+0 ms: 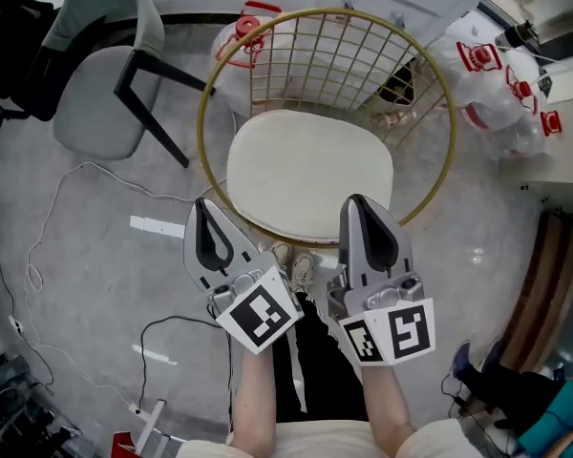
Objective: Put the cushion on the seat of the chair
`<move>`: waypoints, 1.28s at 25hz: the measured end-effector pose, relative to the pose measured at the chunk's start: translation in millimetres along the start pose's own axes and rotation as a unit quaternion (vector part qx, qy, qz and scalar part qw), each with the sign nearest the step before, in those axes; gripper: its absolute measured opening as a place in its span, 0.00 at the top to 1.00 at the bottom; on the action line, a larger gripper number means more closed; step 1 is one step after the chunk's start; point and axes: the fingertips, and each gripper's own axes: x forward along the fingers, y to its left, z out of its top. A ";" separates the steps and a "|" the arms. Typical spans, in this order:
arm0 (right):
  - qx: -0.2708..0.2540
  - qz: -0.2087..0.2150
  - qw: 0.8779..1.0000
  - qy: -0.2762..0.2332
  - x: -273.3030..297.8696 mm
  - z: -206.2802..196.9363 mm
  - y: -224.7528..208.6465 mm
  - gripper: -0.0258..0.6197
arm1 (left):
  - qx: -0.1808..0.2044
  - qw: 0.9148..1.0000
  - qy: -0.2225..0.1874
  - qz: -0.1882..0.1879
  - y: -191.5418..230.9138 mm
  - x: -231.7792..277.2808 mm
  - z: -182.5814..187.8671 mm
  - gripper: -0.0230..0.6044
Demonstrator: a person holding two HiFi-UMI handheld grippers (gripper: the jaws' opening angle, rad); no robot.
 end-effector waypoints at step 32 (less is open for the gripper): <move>-0.150 -0.091 0.978 -0.115 -134.2 207.5 24.8 0.93 | 0.019 0.918 -0.188 -0.349 -118.9 -137.8 291.2 0.94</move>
